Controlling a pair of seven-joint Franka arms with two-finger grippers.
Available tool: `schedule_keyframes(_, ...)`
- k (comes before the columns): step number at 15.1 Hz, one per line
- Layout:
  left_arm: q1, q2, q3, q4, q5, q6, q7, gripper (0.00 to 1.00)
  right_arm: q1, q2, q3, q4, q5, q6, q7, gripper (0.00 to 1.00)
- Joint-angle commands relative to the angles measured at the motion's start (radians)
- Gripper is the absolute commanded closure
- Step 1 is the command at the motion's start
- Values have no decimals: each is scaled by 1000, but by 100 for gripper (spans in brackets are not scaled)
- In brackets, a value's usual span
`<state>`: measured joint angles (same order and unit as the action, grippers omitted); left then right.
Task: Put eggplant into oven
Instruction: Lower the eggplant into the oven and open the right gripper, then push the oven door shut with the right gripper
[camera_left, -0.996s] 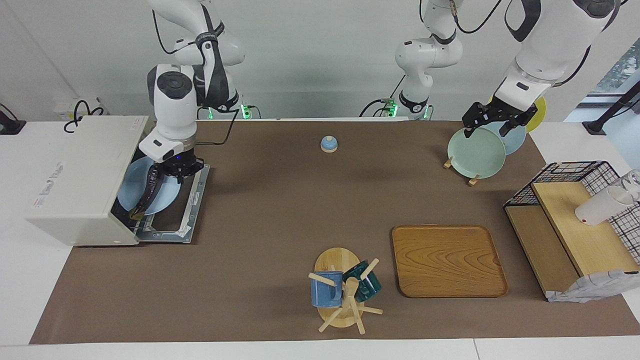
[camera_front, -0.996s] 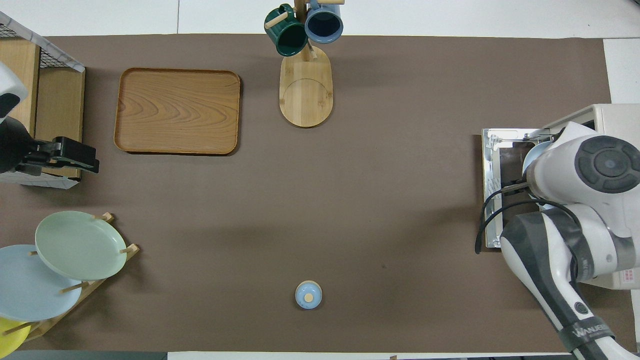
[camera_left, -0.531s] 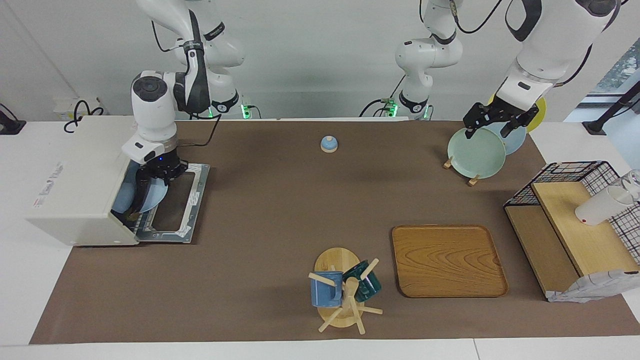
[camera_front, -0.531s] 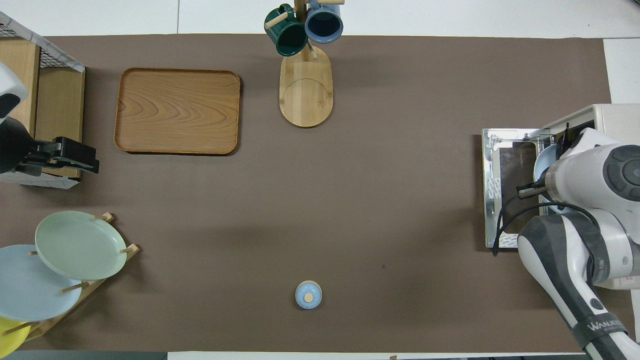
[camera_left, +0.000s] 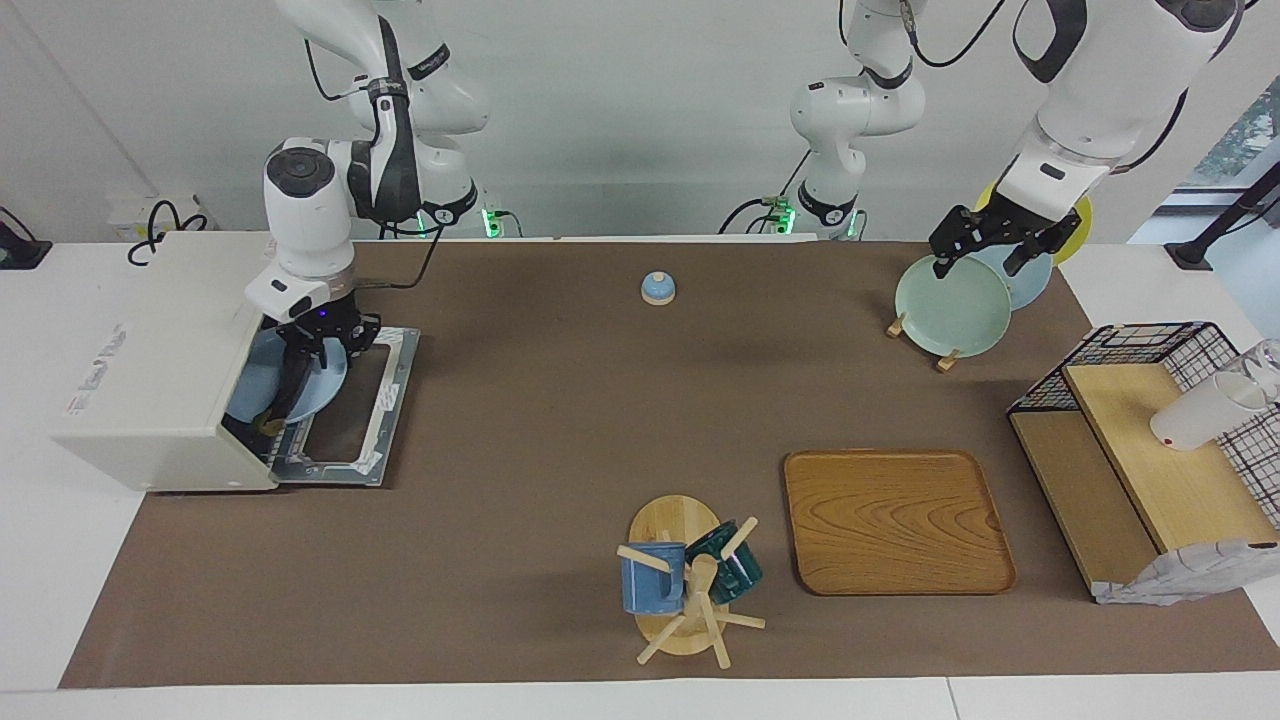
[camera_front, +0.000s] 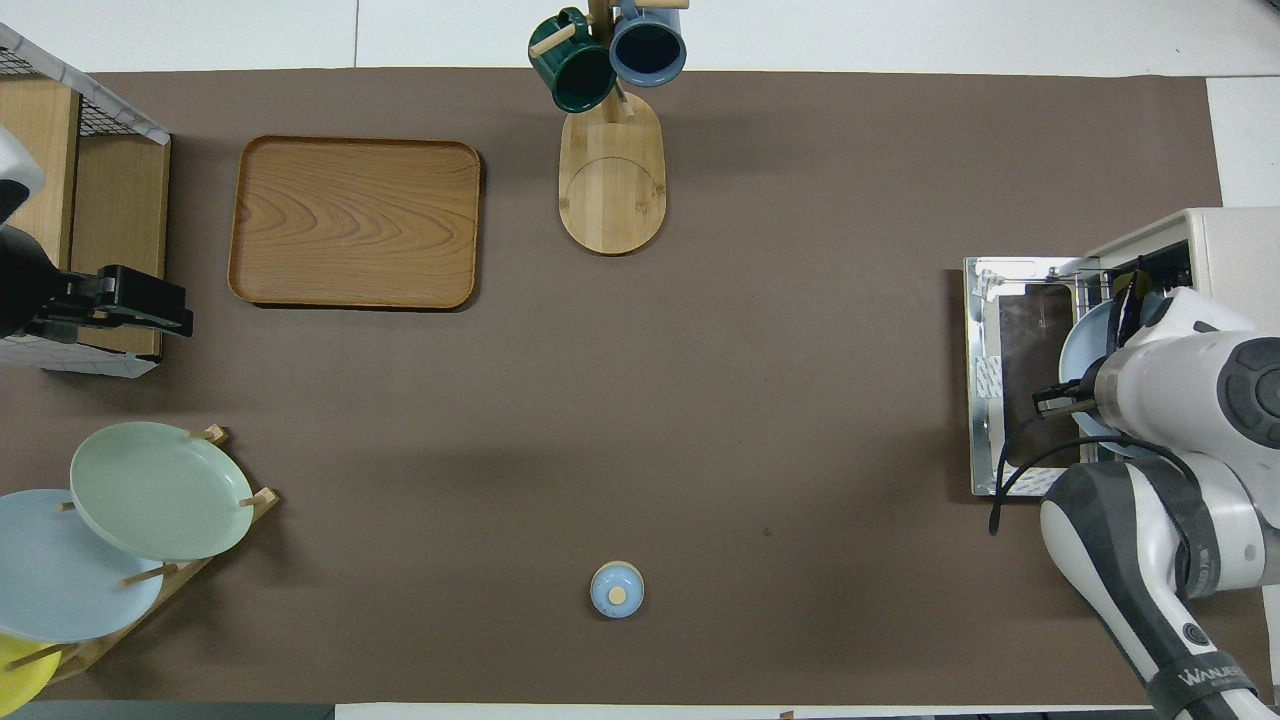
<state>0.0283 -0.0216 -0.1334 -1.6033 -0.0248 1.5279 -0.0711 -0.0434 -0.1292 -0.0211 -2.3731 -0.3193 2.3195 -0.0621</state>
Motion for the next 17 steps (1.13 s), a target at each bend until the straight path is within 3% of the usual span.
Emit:
schedule_keyframes(1, -5, -12, 9, -4, 0, -38, 5, 0, 20, -10, 15, 56, 51, -67, -27, 58)
schedule_keyframes(2, -5, -14, 9, -4, 0, -46, 7, 0, 46, -3, 13, 87, 89, -98, -24, 60)
schedule_keyframes(4, -5, -14, 9, -4, 0, -46, 2, 0, 86, 17, 15, 124, 170, -112, -10, 83)
schedule_keyframes(5, -5, -14, 9, -4, 0, -46, 2, 0, 120, 37, 15, 123, 193, -100, 22, 100)
schedule_keyframes(11, -4, -14, 9, -4, 0, -38, 7, 0, 169, 204, 15, 112, 197, 110, 146, 100)
schedule_keyframes(17, -5, -14, 9, -4, 0, -38, 7, 0, 162, 255, 9, 95, 122, 104, 146, 100)
